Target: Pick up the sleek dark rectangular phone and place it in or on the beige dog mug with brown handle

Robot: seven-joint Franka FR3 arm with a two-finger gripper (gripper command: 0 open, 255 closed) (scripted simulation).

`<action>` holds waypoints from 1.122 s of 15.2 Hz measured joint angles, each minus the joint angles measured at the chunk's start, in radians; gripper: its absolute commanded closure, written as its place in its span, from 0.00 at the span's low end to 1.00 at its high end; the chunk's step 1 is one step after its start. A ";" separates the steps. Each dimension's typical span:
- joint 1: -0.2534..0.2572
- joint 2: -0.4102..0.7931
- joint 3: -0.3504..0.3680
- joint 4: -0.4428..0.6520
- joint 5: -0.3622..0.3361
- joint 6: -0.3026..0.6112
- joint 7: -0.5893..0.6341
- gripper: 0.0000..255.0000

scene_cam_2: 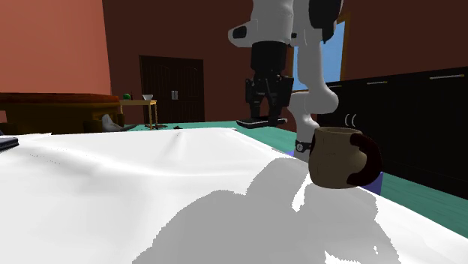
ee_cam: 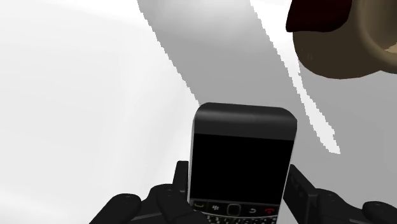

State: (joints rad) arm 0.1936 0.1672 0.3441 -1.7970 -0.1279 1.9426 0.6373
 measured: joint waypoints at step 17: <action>0.047 -0.060 0.041 0.100 0.024 -0.163 0.065 1.00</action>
State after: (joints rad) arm 0.2408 0.1069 0.3855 -1.6973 -0.1042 1.7800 0.7027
